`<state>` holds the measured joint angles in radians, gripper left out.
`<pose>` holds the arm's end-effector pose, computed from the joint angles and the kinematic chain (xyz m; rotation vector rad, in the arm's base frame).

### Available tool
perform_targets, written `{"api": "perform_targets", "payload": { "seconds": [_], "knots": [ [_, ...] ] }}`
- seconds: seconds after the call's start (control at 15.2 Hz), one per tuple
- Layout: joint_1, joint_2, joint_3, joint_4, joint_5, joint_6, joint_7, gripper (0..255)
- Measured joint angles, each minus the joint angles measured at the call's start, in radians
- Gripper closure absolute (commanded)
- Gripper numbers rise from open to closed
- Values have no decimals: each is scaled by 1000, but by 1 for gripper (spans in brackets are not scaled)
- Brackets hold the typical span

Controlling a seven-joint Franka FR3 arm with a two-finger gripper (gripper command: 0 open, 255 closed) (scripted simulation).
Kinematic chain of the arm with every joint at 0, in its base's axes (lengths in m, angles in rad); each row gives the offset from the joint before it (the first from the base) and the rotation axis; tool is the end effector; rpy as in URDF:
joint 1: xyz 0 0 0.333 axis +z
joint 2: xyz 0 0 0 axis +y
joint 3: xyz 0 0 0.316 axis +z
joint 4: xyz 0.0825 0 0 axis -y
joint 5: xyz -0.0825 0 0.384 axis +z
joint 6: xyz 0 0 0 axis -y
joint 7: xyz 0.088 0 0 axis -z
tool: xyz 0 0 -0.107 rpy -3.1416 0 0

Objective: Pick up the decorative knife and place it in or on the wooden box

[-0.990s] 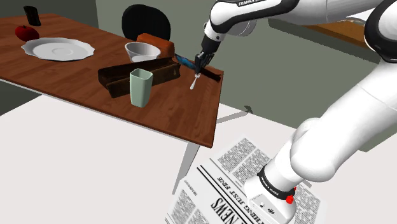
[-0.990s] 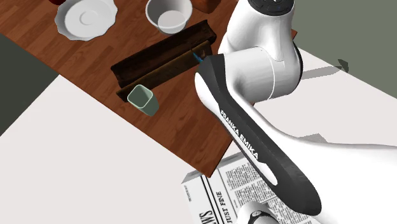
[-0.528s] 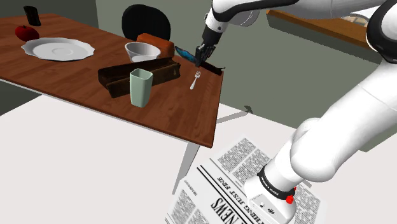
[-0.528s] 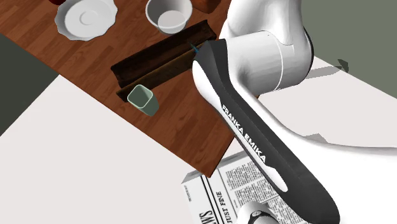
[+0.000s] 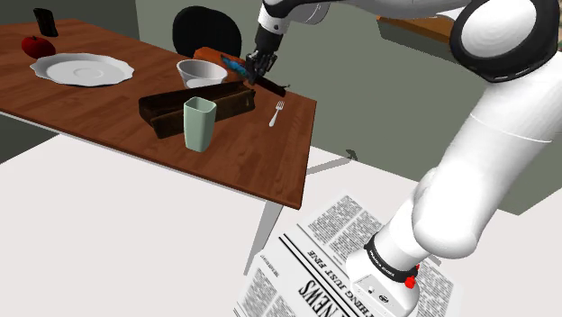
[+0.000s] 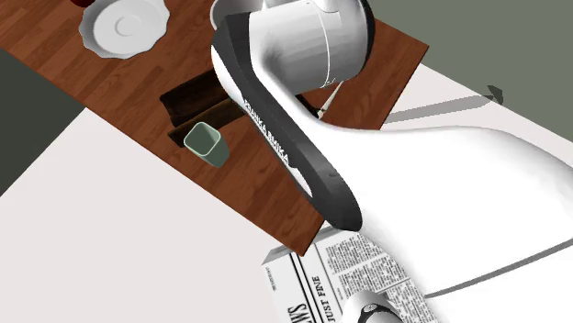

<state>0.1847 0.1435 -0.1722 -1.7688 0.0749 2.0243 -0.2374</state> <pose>0.6153 0.0169 0.4879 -3.0851 -0.3471 -0.1844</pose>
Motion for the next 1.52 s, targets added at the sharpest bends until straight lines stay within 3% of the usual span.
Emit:
{"api": "perform_targets", "payload": {
  "seconds": [0.66,1.52],
  "knots": [
    [21,408,37,577,34,-169,83,255],
    [28,441,41,476,39,-35,81,255]
  ]
}}
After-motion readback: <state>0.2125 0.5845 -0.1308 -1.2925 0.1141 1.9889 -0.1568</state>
